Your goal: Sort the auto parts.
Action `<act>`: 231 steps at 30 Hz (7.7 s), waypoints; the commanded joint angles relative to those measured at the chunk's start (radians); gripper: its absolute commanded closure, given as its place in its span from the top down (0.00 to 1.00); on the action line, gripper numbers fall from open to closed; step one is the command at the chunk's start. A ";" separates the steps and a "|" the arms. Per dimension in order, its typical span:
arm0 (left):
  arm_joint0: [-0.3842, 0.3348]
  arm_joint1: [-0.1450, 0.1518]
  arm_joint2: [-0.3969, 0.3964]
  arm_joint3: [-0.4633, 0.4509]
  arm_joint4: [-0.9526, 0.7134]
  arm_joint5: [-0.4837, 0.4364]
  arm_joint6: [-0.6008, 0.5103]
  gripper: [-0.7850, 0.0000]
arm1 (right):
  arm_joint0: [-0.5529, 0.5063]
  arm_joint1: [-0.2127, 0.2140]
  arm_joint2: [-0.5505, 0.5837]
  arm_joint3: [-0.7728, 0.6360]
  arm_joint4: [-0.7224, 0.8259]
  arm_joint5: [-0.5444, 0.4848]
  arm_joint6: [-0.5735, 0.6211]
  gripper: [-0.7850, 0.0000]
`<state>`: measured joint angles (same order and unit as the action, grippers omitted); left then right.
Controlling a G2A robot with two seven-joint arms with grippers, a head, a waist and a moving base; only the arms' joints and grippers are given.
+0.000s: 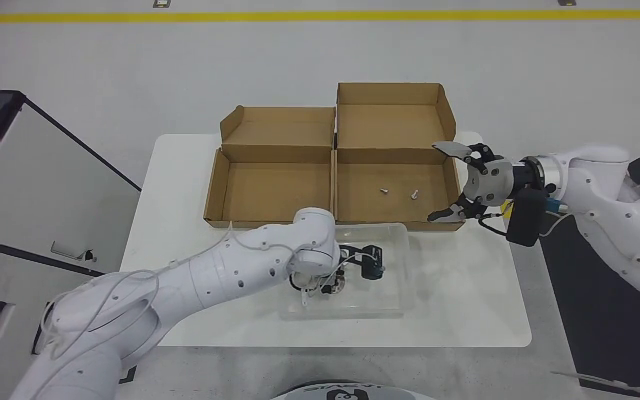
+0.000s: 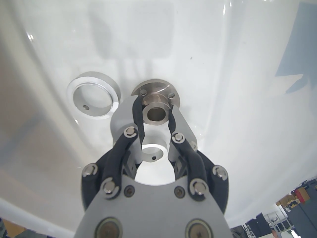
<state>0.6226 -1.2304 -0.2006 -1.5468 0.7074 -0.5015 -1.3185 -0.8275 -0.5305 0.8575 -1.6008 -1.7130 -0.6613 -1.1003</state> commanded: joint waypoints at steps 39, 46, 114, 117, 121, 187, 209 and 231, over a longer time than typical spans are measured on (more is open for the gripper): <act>0.000 -0.007 -0.003 -0.028 0.004 0.025 -0.025 0.44 | 0.000 0.000 0.000 0.000 0.000 0.000 0.000 1.00; 0.008 -0.010 -0.014 -0.027 0.016 0.032 -0.021 0.58 | 0.000 0.000 0.000 0.000 0.000 0.000 0.000 1.00; -0.144 0.157 -0.314 -0.351 -0.231 0.055 -0.055 0.00 | 0.000 0.000 0.000 0.000 0.000 0.000 0.000 1.00; -0.124 0.179 -0.375 -0.368 -0.265 0.027 -0.027 0.00 | 0.000 0.000 0.000 0.000 0.000 0.000 0.000 1.00; -0.080 0.208 -0.456 -0.386 -0.300 -0.010 0.023 0.00 | 0.000 0.000 0.000 0.000 0.000 0.000 0.000 1.00; 0.511 0.346 -0.968 -0.441 0.060 -0.511 1.568 0.00 | 0.000 0.000 0.000 0.000 0.000 0.000 0.000 1.00; 0.514 0.348 -0.968 -0.441 0.064 -0.498 1.569 0.00 | 0.000 0.000 0.000 0.000 0.000 0.000 0.000 1.00; 0.576 0.327 -0.929 -0.479 0.044 -0.511 1.996 0.00 | 0.000 0.000 0.000 0.000 0.000 0.000 0.000 1.00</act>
<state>1.1984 -0.9030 -1.1341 -2.0296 0.7411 -1.0123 0.6447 -0.8275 -0.5305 0.8575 -1.6008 -1.7130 -0.6613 -1.1003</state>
